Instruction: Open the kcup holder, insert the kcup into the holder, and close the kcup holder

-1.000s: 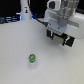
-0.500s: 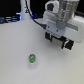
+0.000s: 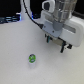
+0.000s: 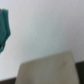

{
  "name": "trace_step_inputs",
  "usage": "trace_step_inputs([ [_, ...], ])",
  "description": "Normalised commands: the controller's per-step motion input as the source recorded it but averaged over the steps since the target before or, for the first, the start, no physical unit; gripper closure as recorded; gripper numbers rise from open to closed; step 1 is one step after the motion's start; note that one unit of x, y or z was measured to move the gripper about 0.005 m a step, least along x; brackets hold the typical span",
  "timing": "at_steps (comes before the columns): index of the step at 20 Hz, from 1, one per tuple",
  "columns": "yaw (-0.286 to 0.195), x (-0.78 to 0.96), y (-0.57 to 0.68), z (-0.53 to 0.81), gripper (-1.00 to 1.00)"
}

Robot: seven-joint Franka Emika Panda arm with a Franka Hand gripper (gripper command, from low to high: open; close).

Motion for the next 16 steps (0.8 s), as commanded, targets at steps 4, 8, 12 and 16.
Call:
trace_step_inputs([
  [4, -0.197, 0.33, -0.64, 0.13, -1.00],
  [8, -0.227, 0.27, -0.55, 0.08, -1.00],
  [12, -0.232, 0.25, -0.54, 0.03, -1.00],
  [16, -0.233, 0.27, -0.51, 0.01, -1.00],
])
